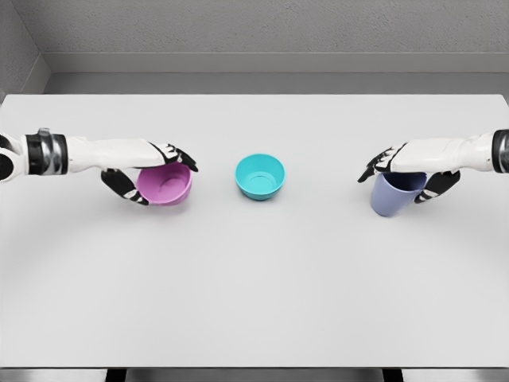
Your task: Stacking bowl and cup with both arms
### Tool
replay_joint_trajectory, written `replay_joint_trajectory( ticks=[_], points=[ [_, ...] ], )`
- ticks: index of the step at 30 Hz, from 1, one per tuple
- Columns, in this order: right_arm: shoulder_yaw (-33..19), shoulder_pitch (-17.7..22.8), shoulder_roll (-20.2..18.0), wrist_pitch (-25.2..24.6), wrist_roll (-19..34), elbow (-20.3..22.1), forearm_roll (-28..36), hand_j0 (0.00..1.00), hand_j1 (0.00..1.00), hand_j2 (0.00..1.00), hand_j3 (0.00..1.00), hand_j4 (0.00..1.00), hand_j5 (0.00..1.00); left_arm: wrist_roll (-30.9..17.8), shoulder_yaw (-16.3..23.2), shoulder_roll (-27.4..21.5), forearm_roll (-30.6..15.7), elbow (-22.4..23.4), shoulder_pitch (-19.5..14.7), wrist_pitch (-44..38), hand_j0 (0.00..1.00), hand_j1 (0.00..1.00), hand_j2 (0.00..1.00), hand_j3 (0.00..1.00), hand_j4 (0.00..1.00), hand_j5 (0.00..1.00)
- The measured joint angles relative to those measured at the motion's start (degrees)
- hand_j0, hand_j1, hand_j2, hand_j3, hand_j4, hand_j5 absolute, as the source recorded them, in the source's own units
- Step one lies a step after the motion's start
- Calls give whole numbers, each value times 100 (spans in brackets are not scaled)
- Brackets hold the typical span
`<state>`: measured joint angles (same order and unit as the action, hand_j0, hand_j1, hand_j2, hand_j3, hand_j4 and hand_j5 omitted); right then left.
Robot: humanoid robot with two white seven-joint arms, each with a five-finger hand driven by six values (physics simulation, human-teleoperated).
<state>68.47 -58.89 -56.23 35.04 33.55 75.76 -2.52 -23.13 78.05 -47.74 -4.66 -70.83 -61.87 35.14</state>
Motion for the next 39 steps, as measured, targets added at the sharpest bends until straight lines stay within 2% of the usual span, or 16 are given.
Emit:
replay_joint_trajectory(
  ticks=[3, 15, 24, 32, 39],
  points=[
    [-15, 17, 9, -21, -22, 1, 3, 76, 76, 76, 76, 76, 76, 0, 4, 66, -5, 7, -62, -1, 66, 66, 66, 66, 66, 66],
    [-35, 17, 17, -56, -11, 43, -8, 67, 67, 67, 67, 67, 67, -9, 193, 428, -16, 173, -422, -1, 66, 66, 66, 66, 66, 66],
    [5, -131, -6, 8, 85, 133, -114, 66, 66, 66, 66, 66, 66, -11, 232, 677, -9, 293, -563, 0, 67, 67, 67, 67, 67, 67],
    [17, -440, -69, 15, 99, 344, -130, 66, 66, 66, 66, 66, 66, -9, 353, 922, -13, 438, -773, -2, 67, 67, 67, 67, 67, 67],
    [17, -457, -78, 11, 109, 403, -123, 64, 64, 64, 64, 64, 64, -10, 464, 1180, -13, 601, -852, 0, 66, 66, 66, 66, 66, 66]
  ],
)
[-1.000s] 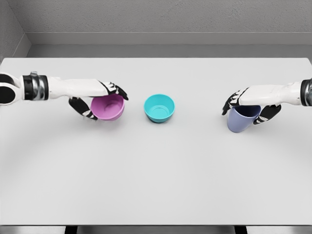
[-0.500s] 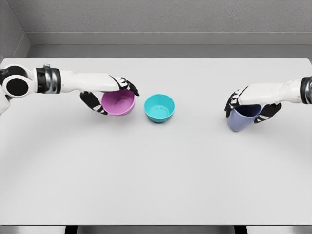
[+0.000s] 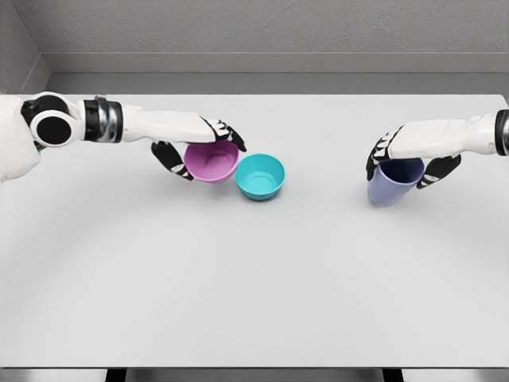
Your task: Stacking bowl and cup with both arms
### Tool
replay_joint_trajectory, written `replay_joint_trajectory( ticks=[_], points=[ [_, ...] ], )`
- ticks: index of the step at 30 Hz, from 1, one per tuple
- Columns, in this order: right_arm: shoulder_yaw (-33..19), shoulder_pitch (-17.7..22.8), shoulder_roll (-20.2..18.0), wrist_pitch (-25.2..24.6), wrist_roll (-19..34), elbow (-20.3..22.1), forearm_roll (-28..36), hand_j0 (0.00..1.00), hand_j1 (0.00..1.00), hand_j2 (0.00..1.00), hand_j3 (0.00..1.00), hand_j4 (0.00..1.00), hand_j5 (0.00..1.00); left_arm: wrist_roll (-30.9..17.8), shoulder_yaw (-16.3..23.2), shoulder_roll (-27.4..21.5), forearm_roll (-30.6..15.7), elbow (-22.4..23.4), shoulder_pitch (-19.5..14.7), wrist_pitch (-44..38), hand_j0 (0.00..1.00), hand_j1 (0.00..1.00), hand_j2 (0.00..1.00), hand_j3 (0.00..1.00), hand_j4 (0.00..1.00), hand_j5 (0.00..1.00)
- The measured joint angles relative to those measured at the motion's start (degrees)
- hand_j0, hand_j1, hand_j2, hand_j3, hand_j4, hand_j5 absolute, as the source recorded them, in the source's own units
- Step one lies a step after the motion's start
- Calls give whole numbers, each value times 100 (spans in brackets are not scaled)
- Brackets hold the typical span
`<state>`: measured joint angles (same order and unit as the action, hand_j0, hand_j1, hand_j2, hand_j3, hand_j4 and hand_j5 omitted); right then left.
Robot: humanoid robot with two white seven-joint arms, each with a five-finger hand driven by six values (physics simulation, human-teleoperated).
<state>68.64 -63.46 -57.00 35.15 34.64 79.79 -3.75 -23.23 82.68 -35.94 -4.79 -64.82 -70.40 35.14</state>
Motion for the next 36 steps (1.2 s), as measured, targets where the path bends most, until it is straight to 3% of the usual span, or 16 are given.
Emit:
replay_joint_trajectory(
  ticks=[36],
  points=[
    [-24, -167, 65, 0, -76, 133, 92, 64, 64, 64, 64, 64, 64, 9, 215, 817, -5, 696, -308, -2, 67, 67, 67, 67, 67, 67]
  ],
)
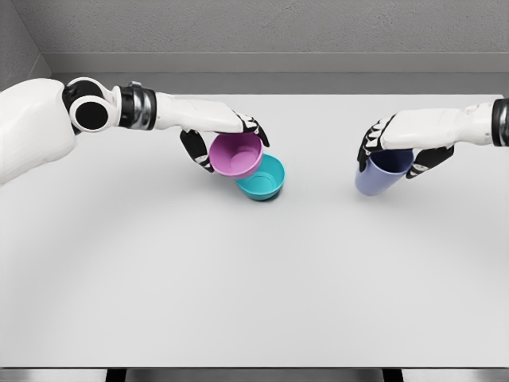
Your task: Stacking bowl and cup with both arms
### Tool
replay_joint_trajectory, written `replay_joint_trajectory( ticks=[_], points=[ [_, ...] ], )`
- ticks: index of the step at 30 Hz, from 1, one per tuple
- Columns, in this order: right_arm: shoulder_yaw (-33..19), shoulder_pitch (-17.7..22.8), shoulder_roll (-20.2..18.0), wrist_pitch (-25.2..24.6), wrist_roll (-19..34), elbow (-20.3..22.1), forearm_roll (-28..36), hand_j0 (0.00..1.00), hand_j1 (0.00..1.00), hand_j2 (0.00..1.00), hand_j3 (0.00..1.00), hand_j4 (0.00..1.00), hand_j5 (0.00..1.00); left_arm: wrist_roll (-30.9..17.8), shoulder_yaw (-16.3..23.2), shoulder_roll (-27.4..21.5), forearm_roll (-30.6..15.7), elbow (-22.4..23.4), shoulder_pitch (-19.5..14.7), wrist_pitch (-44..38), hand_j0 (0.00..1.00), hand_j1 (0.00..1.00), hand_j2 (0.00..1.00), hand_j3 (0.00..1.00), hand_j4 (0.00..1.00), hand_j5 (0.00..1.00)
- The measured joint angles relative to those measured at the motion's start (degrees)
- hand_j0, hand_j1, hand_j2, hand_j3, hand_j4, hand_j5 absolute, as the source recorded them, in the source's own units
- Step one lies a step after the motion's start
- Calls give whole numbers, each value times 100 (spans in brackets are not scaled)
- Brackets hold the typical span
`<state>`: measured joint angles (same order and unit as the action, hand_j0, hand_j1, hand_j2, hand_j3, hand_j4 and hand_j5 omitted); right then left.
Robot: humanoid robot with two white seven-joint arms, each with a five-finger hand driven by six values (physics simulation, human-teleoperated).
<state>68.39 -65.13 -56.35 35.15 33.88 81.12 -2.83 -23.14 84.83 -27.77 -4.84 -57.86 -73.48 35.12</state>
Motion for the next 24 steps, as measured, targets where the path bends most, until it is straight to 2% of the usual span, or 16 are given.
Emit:
replay_joint_trajectory(
  ticks=[24],
  points=[
    [-4, -167, 121, 0, -1, -26, 100, 63, 63, 63, 63, 63, 63, -7, 120, 342, 5, 253, -149, 0, 67, 67, 67, 67, 67, 67]
  ],
)
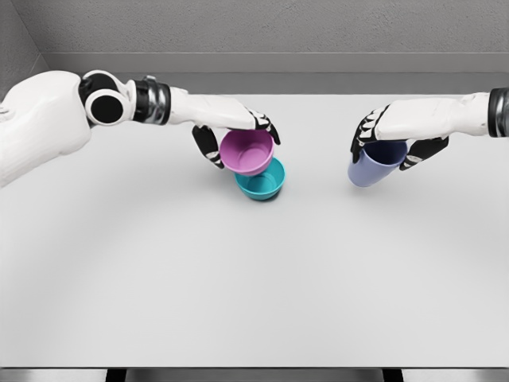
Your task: Stacking bowl and cup with both arms
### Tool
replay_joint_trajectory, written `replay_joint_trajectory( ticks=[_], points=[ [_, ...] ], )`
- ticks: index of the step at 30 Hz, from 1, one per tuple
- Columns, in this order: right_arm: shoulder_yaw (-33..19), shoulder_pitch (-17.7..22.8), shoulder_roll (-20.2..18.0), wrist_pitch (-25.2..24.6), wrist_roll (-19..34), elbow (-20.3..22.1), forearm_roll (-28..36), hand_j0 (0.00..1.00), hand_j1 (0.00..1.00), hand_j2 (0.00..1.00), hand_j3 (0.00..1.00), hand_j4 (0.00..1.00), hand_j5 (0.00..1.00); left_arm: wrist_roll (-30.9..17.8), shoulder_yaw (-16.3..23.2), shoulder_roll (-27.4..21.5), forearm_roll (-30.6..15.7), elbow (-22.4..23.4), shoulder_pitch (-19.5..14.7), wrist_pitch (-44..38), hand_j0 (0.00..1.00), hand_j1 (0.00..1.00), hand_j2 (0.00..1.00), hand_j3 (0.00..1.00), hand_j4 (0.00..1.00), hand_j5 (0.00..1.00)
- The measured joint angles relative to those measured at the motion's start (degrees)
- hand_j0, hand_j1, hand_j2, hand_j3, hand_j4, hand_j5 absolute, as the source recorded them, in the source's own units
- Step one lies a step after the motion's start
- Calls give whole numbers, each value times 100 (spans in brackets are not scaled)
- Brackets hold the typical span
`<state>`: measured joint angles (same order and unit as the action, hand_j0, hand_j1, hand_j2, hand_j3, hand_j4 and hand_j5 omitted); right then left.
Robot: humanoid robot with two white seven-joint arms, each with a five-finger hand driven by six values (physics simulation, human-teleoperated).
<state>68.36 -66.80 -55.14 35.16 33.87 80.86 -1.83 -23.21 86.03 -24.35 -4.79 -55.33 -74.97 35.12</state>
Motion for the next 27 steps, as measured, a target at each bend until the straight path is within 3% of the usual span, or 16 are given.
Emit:
replay_joint_trajectory(
  ticks=[27],
  points=[
    [-114, -97, 371, 2, -4, 8, -4, 63, 63, 63, 63, 63, 63, -1, 384, 427, -10, 371, -220, -1, 67, 67, 67, 67, 67, 67]
  ],
)
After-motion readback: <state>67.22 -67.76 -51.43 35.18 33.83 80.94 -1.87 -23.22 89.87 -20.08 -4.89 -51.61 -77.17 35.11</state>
